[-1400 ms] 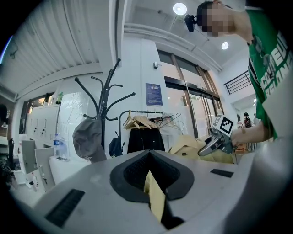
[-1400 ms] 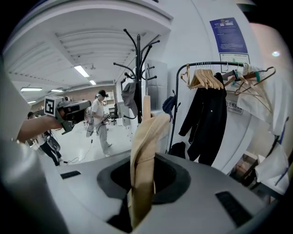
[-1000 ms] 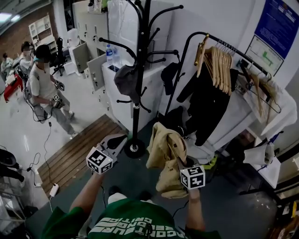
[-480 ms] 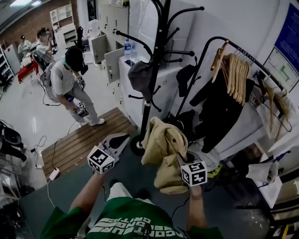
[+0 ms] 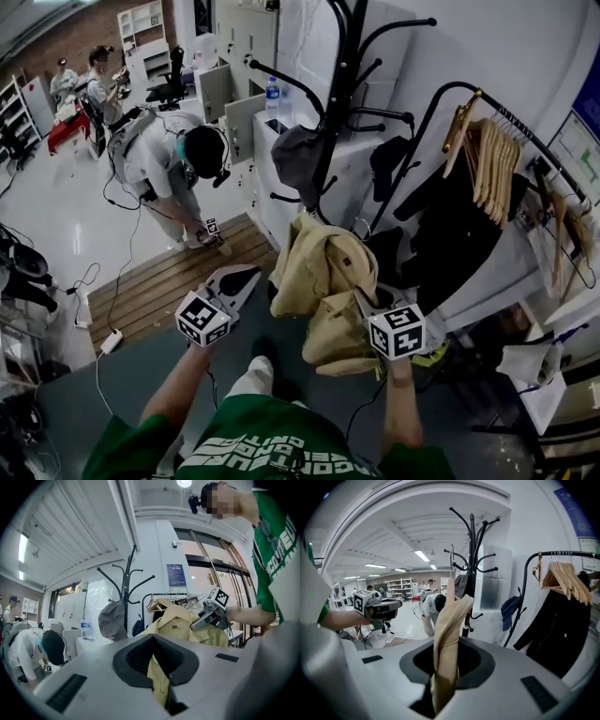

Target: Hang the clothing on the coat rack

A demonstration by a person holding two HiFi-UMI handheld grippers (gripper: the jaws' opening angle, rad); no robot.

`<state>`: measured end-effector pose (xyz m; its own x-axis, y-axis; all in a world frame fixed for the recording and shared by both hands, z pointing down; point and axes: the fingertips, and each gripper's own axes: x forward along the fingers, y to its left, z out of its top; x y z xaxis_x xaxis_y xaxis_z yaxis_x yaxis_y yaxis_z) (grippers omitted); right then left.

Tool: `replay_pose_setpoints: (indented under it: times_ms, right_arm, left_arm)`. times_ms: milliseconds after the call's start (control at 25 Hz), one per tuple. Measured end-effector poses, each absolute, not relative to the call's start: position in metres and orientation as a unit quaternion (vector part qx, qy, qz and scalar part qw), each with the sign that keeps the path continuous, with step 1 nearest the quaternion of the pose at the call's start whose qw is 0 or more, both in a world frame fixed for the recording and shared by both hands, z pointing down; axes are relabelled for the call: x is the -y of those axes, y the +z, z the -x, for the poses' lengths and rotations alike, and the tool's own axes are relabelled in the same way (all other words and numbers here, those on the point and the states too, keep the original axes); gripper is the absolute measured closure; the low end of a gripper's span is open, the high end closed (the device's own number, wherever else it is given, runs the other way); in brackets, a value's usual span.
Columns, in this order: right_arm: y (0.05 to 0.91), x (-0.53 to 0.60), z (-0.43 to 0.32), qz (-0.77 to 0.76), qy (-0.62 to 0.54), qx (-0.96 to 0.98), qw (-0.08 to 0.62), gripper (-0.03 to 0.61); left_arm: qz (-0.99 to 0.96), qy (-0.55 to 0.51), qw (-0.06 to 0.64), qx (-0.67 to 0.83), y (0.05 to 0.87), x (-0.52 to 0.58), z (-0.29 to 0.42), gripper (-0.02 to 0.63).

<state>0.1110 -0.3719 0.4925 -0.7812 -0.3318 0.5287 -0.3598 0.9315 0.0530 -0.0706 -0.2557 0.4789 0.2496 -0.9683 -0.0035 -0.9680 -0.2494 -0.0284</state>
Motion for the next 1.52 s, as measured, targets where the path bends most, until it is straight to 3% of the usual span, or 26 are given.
replay_pose_setpoints:
  times_ms: [1520]
  right_arm:
    - [0.443,0.474,0.041,-0.101,-0.008,0.95,0.295,0.506]
  left_arm:
    - [0.773,0.009,0.035,-0.633,0.458,0.348,0.175,0.611]
